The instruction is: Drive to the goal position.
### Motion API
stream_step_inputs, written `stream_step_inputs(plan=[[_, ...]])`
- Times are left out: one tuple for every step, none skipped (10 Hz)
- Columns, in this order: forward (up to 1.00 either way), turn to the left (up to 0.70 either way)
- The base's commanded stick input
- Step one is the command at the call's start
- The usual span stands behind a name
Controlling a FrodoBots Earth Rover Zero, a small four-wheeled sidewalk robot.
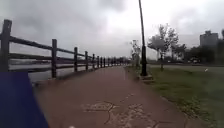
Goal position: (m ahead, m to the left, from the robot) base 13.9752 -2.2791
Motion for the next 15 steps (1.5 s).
stream_step_inputs(plan=[[0.85, 0.16], [0.85, 0.1], [0.85, 0.05], [0.85, 0.0], [0.85, -0.33], [0.85, -0.13], [0.85, -0.07], [0.85, -0.03], [0.85, 0.03], [0.85, 0.0], [0.85, 0.08], [0.85, 0.11], [0.85, 0.09], [0.85, 0.03], [0.85, 0.0]])
